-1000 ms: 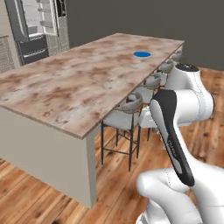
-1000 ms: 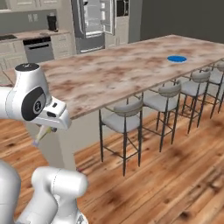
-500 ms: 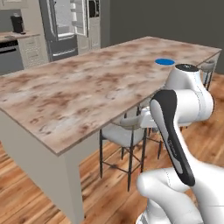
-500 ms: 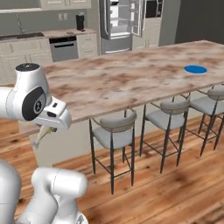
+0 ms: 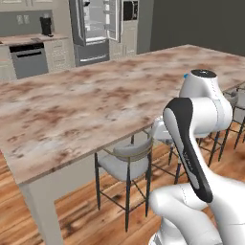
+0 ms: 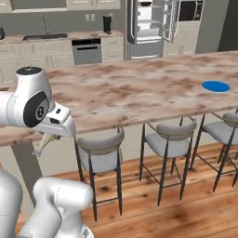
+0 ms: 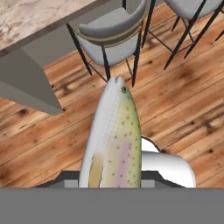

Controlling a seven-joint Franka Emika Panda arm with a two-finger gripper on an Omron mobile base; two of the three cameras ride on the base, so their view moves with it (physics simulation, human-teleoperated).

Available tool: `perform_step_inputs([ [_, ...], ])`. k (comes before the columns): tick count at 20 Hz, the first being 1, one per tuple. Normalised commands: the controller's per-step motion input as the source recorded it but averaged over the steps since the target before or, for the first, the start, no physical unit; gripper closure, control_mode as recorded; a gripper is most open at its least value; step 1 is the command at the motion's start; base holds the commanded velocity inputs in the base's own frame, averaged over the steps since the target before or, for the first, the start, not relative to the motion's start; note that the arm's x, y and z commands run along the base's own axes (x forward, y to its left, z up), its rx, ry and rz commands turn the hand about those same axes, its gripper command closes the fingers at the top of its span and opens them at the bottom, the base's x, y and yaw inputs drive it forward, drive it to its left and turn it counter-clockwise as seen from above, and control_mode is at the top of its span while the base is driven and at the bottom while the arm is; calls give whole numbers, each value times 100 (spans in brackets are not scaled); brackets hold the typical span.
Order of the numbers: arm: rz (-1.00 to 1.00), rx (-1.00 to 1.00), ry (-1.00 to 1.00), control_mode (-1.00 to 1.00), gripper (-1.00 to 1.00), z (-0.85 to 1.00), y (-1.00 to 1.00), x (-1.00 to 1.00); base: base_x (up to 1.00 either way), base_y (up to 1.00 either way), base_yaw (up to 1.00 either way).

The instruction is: Take the fish from the fridge and place it on the digital scale on the counter by the fridge. Wait a few seconds for a reading, then move it to the plate on the dining counter.

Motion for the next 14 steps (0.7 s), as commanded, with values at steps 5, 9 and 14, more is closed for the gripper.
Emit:
perform_step_inputs([
  [5,0,0,0,100,100,0,0,0,18,-100,36],
  [9,0,0,0,100,100,0,0,0,16,-100,38],
  [14,0,0,0,100,100,0,0,0,16,-100,36],
])
